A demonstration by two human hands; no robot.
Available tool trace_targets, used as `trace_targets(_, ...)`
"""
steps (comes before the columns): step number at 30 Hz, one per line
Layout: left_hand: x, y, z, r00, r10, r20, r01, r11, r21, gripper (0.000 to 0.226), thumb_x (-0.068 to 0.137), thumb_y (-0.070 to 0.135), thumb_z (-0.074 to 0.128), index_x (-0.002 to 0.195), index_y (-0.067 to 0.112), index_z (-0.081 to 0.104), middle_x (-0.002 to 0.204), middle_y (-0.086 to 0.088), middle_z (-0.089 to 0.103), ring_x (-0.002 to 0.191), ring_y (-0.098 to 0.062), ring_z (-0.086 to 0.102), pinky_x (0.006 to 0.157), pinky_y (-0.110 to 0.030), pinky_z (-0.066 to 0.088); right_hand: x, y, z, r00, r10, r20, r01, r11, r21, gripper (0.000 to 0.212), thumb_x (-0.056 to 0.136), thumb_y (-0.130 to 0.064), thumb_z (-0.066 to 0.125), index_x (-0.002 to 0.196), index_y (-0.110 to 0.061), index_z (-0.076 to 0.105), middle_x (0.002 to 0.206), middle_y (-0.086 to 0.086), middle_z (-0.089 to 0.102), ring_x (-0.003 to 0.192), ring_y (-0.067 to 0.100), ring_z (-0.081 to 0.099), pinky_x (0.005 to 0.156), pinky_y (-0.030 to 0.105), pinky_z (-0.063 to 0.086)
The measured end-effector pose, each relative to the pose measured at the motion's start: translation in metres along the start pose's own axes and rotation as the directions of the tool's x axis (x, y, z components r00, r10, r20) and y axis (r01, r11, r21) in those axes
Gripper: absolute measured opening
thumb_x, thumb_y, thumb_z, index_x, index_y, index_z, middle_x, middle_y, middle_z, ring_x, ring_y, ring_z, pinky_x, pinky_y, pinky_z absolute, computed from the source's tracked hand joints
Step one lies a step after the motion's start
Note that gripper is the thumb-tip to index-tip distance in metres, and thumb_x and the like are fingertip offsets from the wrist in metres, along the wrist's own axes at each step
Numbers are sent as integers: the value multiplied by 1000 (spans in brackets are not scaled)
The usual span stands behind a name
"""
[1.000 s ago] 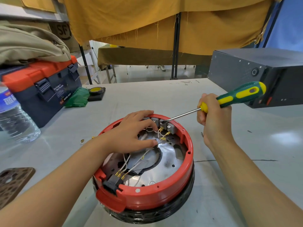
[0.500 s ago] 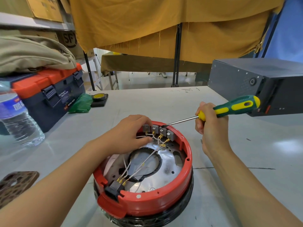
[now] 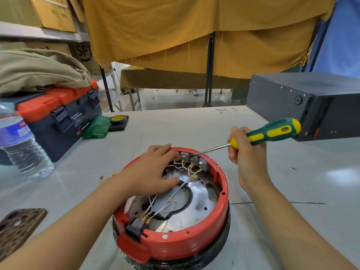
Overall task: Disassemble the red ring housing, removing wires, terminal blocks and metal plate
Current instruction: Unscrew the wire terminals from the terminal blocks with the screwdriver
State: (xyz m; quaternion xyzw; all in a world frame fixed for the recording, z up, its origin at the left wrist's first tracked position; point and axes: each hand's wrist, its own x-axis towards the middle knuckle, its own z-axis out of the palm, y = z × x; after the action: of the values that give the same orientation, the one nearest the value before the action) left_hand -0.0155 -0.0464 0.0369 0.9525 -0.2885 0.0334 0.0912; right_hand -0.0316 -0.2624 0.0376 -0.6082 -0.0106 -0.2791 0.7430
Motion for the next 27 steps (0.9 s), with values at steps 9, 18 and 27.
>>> trace_targets(9, 3, 0, 2, 1000, 24, -15, -25, 998, -52, 54, 84, 48, 56, 133, 34, 38, 150, 9, 24, 138, -13, 18, 109, -28, 24, -1, 0, 1, 999, -33, 7, 34, 999, -26, 32, 93, -12, 54, 62, -9, 46, 42, -9, 40, 37, 4, 35, 38, 13, 29)
trace_targets(18, 13, 8, -11, 995, 71, 66, -67, 996, -65, 65, 75, 51, 54, 135, 31, 39, 138, 10, 37, 125, -13, 32, 104, -30, 33, -1, -5, 0, 995, -95, 12, 95, 993, -74, 34, 93, -13, 53, 60, -8, 45, 39, -10, 38, 35, 4, 35, 37, 13, 28)
trace_targets(27, 14, 12, -9, 991, 125, 45, -114, 974, -193, 59, 76, 45, 60, 130, 27, 43, 138, 10, 41, 125, -9, 32, 100, -19, 28, 0, -12, -3, 989, -144, 15, 144, 988, -63, 33, 93, -7, 51, 61, -6, 43, 39, -11, 37, 36, 3, 34, 38, 11, 28)
